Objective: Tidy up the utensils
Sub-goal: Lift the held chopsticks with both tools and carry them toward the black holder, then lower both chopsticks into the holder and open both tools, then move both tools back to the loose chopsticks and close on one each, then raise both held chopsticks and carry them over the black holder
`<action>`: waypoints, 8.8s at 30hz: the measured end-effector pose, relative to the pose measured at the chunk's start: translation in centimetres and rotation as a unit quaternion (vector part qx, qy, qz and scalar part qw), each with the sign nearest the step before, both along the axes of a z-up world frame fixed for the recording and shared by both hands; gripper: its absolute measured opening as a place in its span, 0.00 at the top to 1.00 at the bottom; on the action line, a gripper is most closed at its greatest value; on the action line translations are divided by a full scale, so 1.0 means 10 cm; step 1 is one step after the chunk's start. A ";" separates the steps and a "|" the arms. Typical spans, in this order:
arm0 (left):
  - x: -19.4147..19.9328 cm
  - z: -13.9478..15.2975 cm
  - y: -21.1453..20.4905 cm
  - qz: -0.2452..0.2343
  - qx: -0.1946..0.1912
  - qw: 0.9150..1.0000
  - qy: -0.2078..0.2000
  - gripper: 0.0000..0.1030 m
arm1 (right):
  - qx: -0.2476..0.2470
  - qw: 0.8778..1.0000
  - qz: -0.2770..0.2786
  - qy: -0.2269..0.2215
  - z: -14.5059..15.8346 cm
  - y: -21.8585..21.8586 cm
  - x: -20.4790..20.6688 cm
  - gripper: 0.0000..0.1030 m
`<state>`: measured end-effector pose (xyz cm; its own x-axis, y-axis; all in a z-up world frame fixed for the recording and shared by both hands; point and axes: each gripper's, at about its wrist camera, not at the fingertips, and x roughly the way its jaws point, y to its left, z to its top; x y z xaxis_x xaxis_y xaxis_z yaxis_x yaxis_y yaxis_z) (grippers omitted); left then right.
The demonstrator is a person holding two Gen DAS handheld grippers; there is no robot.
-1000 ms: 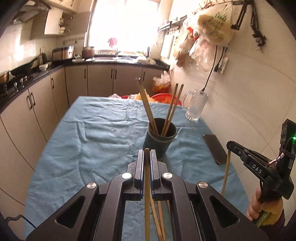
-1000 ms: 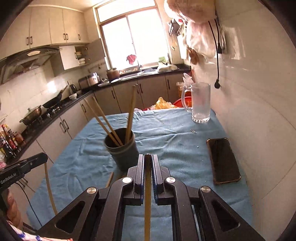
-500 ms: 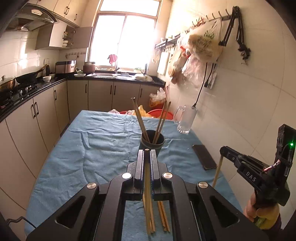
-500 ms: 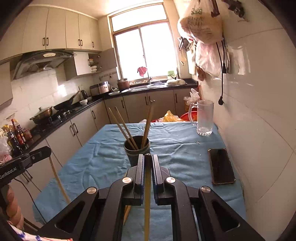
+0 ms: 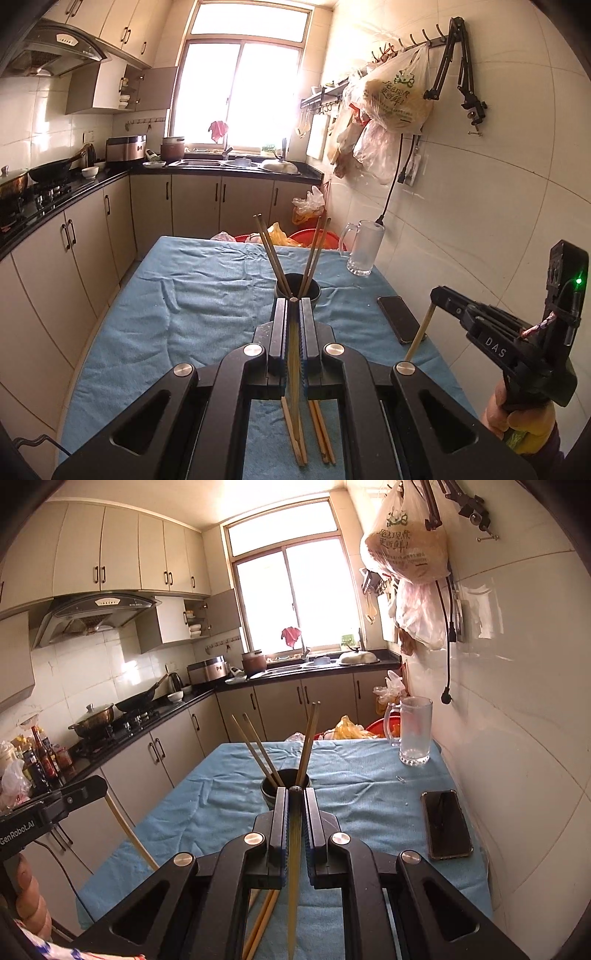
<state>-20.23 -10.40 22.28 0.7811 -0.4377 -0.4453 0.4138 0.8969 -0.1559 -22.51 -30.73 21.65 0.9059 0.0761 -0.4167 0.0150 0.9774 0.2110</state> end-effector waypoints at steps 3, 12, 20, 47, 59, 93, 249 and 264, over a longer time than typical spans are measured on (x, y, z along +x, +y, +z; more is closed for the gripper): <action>0.05 0.00 -0.02 0.005 0.011 1.000 0.000 0.95 | -0.001 1.000 0.001 -0.004 0.04 0.02 0.02 0.93; 0.20 -0.01 -0.08 0.022 0.045 0.999 0.006 0.95 | -0.007 1.000 0.009 -0.010 0.12 0.07 0.12 0.93; 0.26 -0.04 -0.14 0.037 0.079 0.996 -0.002 0.95 | -0.008 1.000 0.016 -0.007 0.13 0.10 0.23 0.93; 0.35 0.16 -0.18 0.023 0.080 0.996 -0.016 0.95 | -0.015 1.000 0.020 -0.017 0.27 0.16 0.33 0.93; 0.65 0.92 -0.29 -0.007 0.031 0.997 -0.073 0.95 | -0.006 0.998 -0.001 -0.069 0.78 0.02 0.74 0.93; 2.32 0.13 -0.93 -0.024 0.009 0.999 0.047 0.85 | 0.074 0.996 -0.045 0.020 -0.12 -0.50 2.26 0.71; 0.39 -0.06 -0.19 0.023 0.069 0.997 0.003 0.95 | -0.008 0.999 0.016 -0.027 0.15 0.25 0.19 0.93; 0.50 -0.03 -0.24 0.024 0.089 0.996 0.003 0.95 | -0.011 0.999 0.018 -0.031 0.23 0.25 0.28 0.93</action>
